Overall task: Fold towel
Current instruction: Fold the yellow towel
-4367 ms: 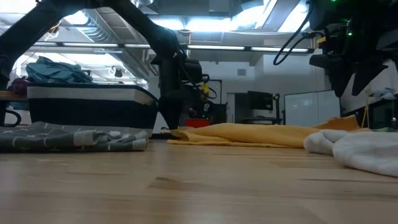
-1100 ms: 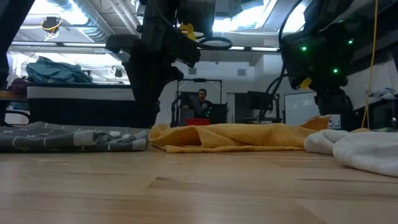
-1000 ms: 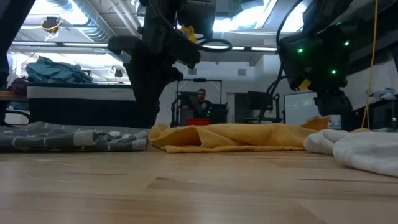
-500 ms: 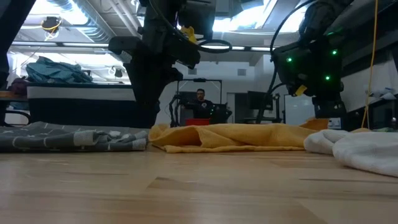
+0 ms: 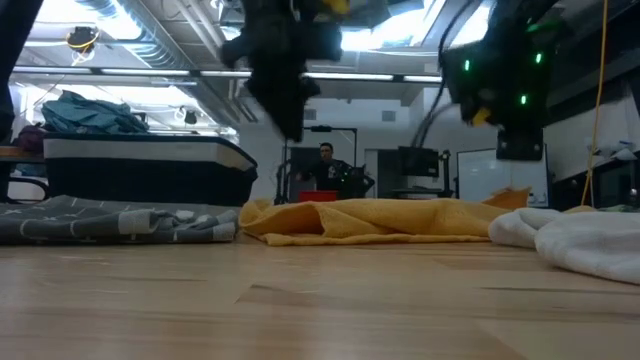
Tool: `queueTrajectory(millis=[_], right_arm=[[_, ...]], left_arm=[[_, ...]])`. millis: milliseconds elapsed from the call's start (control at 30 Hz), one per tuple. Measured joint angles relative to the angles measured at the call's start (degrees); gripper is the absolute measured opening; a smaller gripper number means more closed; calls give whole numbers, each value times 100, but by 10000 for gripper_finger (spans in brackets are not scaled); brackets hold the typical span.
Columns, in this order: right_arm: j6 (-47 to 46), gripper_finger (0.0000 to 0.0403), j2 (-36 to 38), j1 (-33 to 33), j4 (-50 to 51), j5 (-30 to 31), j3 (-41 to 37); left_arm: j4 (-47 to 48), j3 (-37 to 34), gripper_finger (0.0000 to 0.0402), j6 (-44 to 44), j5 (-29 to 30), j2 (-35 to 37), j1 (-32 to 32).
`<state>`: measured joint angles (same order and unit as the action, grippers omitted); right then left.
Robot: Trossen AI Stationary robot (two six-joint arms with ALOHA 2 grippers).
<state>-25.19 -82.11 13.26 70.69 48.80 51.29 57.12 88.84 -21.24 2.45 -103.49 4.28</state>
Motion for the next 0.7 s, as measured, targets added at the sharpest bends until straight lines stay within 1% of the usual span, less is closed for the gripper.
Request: queueTrajectory(millis=[67, 133, 167, 300, 333, 400, 467, 533, 633, 700], right_arm=[[18, 4, 411, 0, -41, -168, 53], [66, 6, 943, 0, -62, -463, 64], [134, 8, 1251, 1, -105, -719, 67], [308, 11, 2543, 4, -397, -2067, 43], [313, 11, 2853, 4, -527, -2331, 41], [307, 11, 3427, -14, -775, -2583, 41], [267, 11, 3868, -12, -1054, -2618, 41], [207, 12, 4213, -11, -1284, -2575, 41], [118, 12, 4557, -11, -1629, -2246, 41], [116, 12, 4709, -11, -1808, -1924, 41]], left_arm=[[-230, 0, 136, 99, -17, 256, 172], [-341, 0, 136, 181, -25, 515, 349], [-359, 2, 136, 248, -36, 589, 424], [-370, 4, 136, 461, -27, 820, 640], [-372, 4, 136, 519, -36, 824, 669], [-362, 4, 136, 628, -36, 825, 696], [-445, 3, 136, 727, -35, 774, 699], [-760, 2, 136, 743, -38, 677, 699], [-1708, -1, 136, 755, -70, 397, 696], [-2551, -2, 136, 657, -156, 195, 668]])
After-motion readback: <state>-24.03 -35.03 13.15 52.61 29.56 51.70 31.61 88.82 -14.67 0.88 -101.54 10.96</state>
